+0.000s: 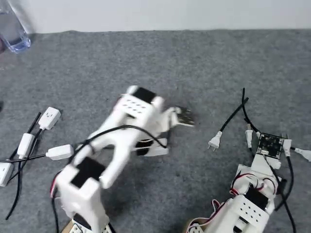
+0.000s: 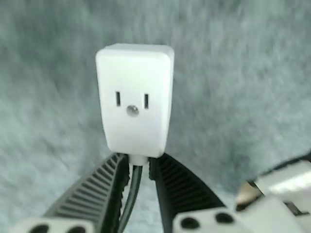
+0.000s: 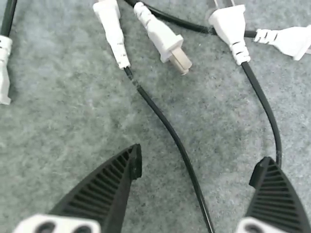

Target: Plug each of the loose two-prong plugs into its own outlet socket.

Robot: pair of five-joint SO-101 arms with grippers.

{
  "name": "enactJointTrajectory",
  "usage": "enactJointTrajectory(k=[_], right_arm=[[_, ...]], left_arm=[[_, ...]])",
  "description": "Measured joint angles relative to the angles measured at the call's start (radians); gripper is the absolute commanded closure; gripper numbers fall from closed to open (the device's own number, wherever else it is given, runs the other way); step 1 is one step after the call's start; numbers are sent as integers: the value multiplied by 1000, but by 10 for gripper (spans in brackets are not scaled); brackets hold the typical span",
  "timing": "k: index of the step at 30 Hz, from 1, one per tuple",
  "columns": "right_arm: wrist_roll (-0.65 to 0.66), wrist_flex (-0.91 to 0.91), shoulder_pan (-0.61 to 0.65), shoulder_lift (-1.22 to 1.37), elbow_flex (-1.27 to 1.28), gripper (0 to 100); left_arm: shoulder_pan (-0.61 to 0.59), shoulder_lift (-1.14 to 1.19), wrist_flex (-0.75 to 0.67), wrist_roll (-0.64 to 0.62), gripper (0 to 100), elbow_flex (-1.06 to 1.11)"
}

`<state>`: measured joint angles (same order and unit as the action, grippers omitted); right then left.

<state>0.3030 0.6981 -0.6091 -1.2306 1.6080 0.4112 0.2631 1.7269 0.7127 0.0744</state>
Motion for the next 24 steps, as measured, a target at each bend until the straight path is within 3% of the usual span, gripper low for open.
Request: enactJointTrajectory(k=[7, 14, 24], right_arm=[[0, 0, 3, 0, 0, 656], [0, 0, 3, -2, 0, 656], [0, -6, 5, -3, 9, 656]], left_arm=[[-23, -265, 0, 9, 988, 252], [26, -514, 0, 3, 988, 288], [140, -560, -2, -58, 988, 387]])
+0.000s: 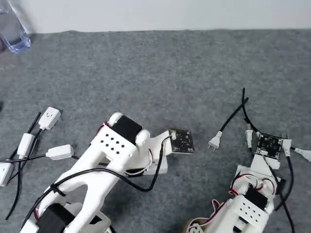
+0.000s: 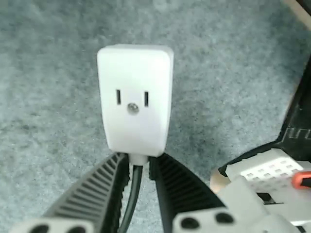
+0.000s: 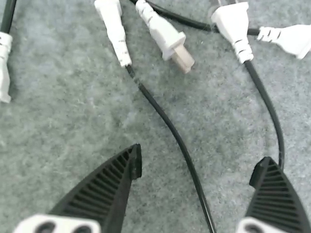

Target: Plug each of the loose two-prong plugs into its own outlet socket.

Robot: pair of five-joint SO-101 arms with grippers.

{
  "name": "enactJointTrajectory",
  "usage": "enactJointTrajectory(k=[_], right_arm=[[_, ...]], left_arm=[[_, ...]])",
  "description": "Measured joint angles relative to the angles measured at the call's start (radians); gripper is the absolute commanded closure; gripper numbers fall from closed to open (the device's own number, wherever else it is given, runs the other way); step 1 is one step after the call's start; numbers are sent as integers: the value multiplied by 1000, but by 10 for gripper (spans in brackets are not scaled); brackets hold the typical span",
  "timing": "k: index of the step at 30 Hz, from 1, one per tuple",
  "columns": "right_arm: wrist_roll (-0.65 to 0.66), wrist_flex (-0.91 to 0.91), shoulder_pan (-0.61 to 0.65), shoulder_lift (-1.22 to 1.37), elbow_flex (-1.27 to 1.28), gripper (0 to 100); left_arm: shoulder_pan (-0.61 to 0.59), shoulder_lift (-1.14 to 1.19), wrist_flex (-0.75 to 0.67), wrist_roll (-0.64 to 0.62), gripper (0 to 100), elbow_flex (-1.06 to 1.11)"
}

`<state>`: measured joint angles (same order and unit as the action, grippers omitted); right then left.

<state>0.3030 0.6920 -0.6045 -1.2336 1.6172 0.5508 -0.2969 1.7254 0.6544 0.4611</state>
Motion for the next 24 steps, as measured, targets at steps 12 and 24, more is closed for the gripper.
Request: enactJointTrajectory(k=[12, 24], right_arm=[[0, -2, 0, 0, 0, 656], [0, -2, 0, 0, 0, 656]], left_arm=[[-18, 158, -229, 25, 988, 51], [-150, 503, -368, 77, 988, -91]])
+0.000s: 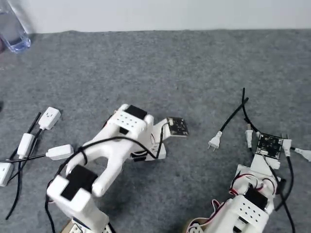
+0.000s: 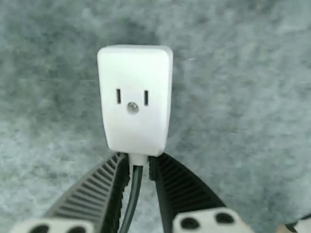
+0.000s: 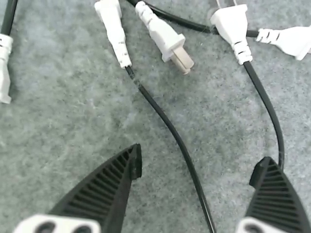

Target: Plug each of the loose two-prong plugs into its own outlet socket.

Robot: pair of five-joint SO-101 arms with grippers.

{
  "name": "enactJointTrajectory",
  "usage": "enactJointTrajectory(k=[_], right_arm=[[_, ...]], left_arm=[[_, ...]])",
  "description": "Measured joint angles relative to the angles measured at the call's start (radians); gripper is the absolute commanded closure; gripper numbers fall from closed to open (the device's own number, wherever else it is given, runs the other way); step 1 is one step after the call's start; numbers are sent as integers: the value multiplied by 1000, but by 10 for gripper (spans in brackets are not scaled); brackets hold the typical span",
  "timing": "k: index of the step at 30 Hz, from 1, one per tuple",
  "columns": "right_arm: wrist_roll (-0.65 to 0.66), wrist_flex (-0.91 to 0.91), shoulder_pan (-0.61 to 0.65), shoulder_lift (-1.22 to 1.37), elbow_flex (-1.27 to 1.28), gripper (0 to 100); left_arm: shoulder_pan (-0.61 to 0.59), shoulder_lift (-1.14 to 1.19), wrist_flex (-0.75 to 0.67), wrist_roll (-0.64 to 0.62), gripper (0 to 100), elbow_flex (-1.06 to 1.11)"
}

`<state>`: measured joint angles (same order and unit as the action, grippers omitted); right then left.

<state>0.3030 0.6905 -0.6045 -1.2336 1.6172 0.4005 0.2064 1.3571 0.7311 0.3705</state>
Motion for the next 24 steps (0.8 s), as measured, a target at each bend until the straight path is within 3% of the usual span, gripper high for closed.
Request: enactJointTrajectory(k=[3, 10, 18, 24], right_arm=[[0, 0, 0, 0, 0, 656], [0, 0, 0, 0, 0, 656], [0, 0, 0, 0, 0, 656], [0, 0, 0, 0, 0, 656]], left_arm=[[-17, 58, -3, 3, 975, -35], [-23, 94, 58, 2, 801, -94], [-18, 94, 189, 2, 798, -204], [58, 17, 112, 2, 796, -92]])
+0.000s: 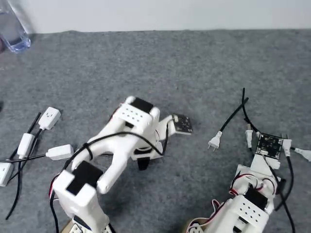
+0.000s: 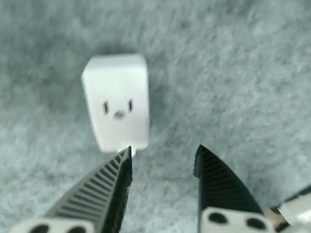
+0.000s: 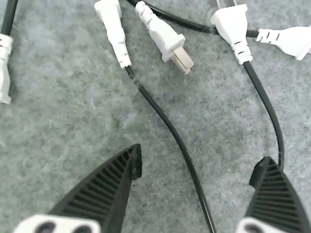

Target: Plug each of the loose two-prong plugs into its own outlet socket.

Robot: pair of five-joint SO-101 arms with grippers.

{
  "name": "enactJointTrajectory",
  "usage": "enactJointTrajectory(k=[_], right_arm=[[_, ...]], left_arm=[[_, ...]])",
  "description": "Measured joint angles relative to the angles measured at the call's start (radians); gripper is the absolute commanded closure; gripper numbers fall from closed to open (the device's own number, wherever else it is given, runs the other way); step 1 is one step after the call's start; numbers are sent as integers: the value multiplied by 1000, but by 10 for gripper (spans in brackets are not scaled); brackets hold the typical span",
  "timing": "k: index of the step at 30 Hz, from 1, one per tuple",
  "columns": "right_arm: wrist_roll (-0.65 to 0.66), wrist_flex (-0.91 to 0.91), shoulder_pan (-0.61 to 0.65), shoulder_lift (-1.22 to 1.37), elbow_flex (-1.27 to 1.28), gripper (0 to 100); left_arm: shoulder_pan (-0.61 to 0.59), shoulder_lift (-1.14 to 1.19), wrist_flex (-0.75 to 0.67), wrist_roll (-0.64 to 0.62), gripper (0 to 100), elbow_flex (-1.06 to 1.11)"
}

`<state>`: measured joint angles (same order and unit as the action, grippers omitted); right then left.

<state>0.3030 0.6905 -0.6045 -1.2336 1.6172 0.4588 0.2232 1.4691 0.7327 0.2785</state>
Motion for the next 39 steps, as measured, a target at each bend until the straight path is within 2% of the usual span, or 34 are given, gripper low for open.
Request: enactJointTrajectory(k=[6, 13, 21, 29, 39], right_arm=[[0, 0, 0, 0, 0, 656], [18, 0, 0, 0, 0, 656], [26, 0, 0, 0, 0, 656], [26, 0, 0, 0, 0, 656], [26, 0, 0, 0, 0, 656]], left_arm=[[5, -61, -239, 0, 797, 124], [9, -58, -404, -57, 795, 221], [8, -58, -419, -71, 795, 221], [-87, -58, -417, -74, 795, 109], [-110, -58, -358, -74, 795, 15]])
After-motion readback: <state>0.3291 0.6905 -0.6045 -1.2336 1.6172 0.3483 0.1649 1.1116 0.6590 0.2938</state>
